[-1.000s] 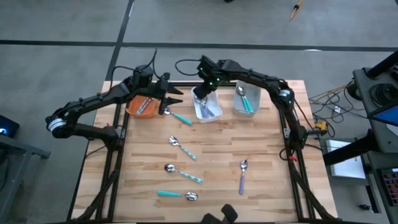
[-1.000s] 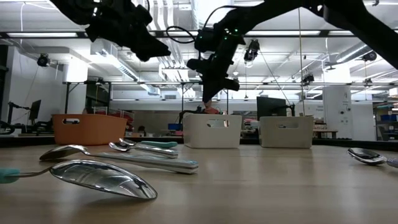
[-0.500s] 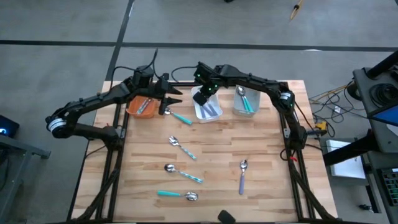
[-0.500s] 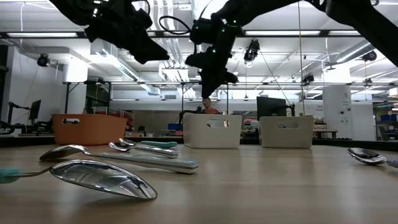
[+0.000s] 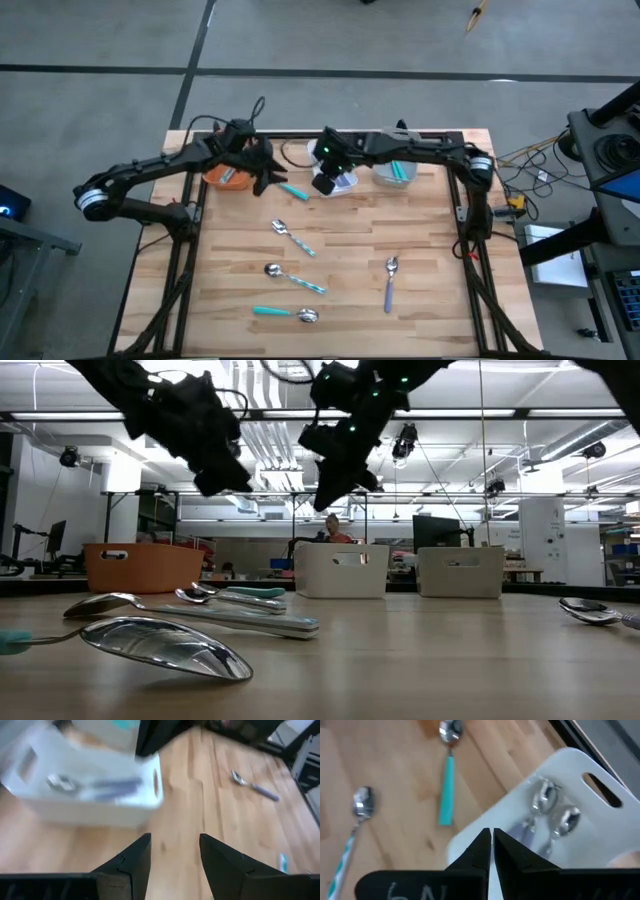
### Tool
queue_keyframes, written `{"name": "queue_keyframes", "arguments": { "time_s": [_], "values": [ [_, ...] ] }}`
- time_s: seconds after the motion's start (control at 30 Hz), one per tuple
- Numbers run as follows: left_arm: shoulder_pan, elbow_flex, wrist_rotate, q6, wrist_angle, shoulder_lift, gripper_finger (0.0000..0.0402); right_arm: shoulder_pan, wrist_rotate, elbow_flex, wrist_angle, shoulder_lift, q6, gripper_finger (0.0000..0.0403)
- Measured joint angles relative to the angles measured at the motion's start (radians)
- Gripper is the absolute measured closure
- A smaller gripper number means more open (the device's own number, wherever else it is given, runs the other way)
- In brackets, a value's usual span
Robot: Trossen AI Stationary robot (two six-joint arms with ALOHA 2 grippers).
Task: Sort silverware by color (type)
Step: Put the blue spoon into the gray bin
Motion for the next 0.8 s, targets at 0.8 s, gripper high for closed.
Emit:
{"name": "queue_keyframes", "arguments": {
  "time_s": [0.8],
  "values": [
    [-0.123,-0.086,-0.263,0.065,-0.012,0.001,0.0253,0.041,-0.001,-0.58,0.513,-0.454,-0.212,0.039]
  ]
}}
